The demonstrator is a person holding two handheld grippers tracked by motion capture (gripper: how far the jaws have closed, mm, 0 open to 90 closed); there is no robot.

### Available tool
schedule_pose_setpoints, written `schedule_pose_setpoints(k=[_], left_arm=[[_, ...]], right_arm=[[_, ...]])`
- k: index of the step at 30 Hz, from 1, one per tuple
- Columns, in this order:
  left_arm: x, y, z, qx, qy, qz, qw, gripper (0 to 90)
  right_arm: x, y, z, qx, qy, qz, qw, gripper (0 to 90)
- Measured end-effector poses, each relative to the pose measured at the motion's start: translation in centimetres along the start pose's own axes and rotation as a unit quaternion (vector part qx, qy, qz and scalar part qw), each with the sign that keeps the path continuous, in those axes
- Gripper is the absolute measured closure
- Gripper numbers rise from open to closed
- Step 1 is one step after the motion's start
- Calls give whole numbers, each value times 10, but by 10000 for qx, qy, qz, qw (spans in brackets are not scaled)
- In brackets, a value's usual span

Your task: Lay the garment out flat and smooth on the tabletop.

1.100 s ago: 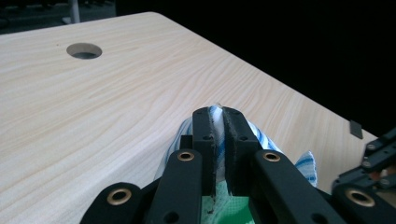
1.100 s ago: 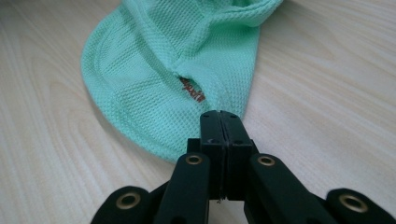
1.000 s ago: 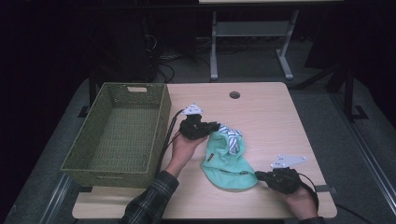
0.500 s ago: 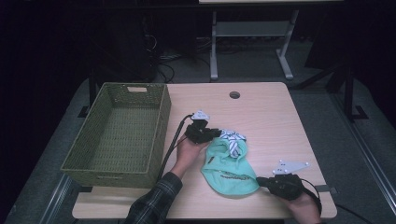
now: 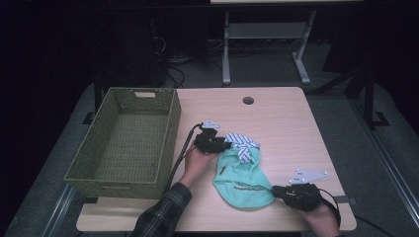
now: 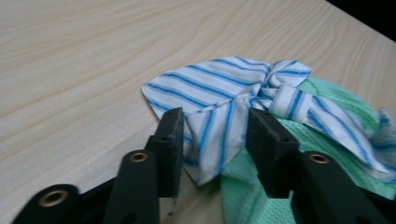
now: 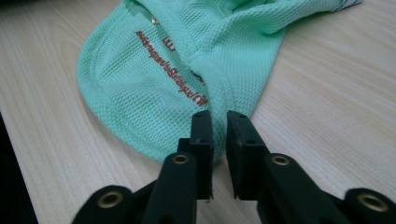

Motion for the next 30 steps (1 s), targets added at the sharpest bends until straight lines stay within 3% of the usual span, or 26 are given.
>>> schedule_pose_setpoints(k=[6, 12, 16, 24, 30], left_arm=[[22, -3, -6, -104, 25, 49, 9999, 486], [40, -22, -19, -78, -33, -27, 10000, 486], [50, -34, -29, -198, -80, 10, 9998, 486], [64, -64, -38, -253, -62, 297, 9992, 486], [70, -83, -41, -324, 1, 571, 9978, 486]], right_arm=[[4, 6, -7, -32, -61, -112, 9999, 728], [-1, 19, -19, -56, -87, -176, 9998, 701], [-4, 27, -27, -37, -111, -192, 9997, 689], [-13, 42, -48, -35, -203, -196, 9996, 664], [-30, 59, -64, -25, -248, -184, 9995, 641]])
Point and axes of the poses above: each handheld gripper's, and its own axes: x roughly backward along the jaws, y roughly out of its top, z roughly to its left, the point moved 2 cm from there along -x, roughly forward along the jaws, and after that the axes turned 13 degrees about x, right-handed, at the moved point
